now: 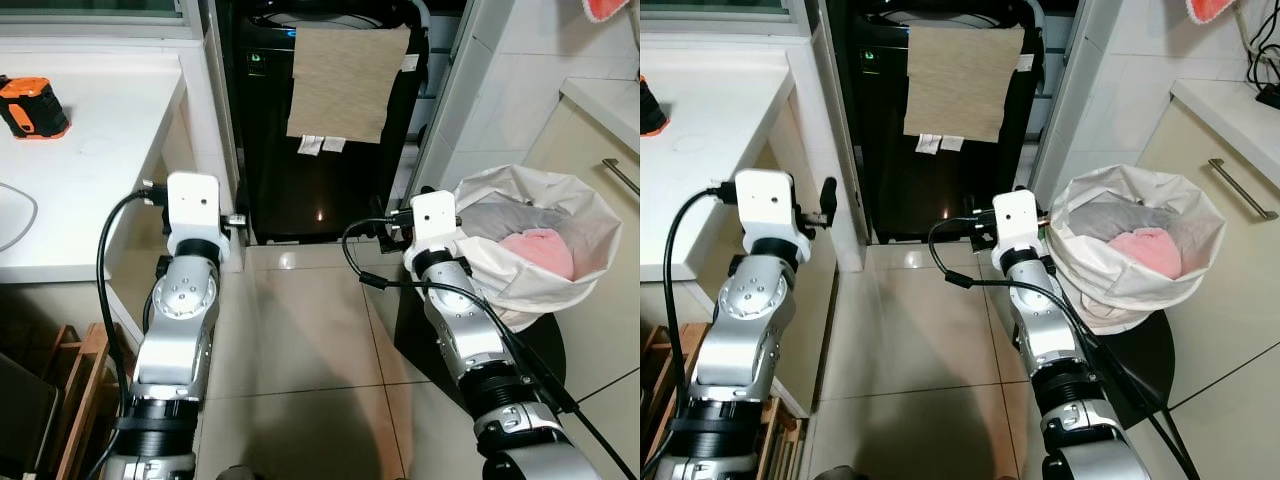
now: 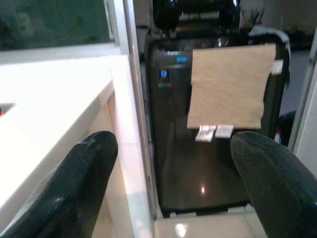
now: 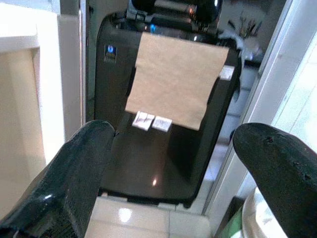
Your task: Clothes washing
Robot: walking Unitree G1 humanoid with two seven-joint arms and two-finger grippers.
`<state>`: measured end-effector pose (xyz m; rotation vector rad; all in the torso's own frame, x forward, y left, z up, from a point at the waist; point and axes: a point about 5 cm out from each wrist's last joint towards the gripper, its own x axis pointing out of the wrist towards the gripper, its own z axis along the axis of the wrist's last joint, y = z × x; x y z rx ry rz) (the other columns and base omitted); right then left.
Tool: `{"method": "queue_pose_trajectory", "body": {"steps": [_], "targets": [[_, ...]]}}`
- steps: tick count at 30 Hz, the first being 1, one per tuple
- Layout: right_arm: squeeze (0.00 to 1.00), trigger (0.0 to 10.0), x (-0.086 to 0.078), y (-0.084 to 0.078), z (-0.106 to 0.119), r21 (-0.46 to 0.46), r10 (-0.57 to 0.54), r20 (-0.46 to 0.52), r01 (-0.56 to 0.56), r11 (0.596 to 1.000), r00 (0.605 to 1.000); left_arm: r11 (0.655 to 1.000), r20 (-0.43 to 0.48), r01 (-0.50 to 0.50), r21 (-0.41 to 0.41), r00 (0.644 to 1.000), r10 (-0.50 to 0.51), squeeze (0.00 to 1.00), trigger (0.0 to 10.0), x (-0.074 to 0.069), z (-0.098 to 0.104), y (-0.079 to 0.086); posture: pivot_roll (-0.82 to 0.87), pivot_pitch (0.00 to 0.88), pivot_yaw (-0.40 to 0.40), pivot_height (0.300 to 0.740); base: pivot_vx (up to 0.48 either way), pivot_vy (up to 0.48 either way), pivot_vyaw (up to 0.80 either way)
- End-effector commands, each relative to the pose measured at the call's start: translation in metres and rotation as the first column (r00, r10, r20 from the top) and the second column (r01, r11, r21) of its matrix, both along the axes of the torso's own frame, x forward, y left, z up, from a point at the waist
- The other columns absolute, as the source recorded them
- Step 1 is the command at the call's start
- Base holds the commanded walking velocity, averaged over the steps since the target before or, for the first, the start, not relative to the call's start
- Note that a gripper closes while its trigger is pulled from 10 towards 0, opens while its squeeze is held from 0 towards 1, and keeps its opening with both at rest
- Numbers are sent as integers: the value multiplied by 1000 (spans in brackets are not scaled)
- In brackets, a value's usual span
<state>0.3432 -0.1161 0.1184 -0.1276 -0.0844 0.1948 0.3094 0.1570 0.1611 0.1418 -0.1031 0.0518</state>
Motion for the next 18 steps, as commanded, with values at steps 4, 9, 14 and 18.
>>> {"method": "queue_pose_trajectory", "body": {"steps": [4, 9, 14, 18], "targets": [[0, 10000, 5, 1, 5, 30, 2, -9, -2, 1000, 1000, 999, 41, 36, 22, 998, -37, 0, 10000, 2, 10, -13, -5, 0, -44, 740, 0, 0, 0], [0, 10000, 5, -1, 4, 33, -2, -14, 2, 999, 1000, 999, 35, 29, 15, 999, -29, 0, 10000, 2, 7, -13, -14, 0, -41, 740, 0, 0, 0], [0, 10000, 7, -2, 0, 23, -17, -52, 18, 1000, 999, 1000, 33, 30, 11, 999, -30, 0, 10000, 3, 7, -16, -20, 0, -41, 740, 0, 0, 0], [0, 10000, 8, -2, -3, -6, -18, -79, 18, 1000, 997, 1000, 25, 27, 9, 999, -27, 0, 10000, 4, 5, -15, -22, 0, -41, 740, 0, 0, 0]]}}
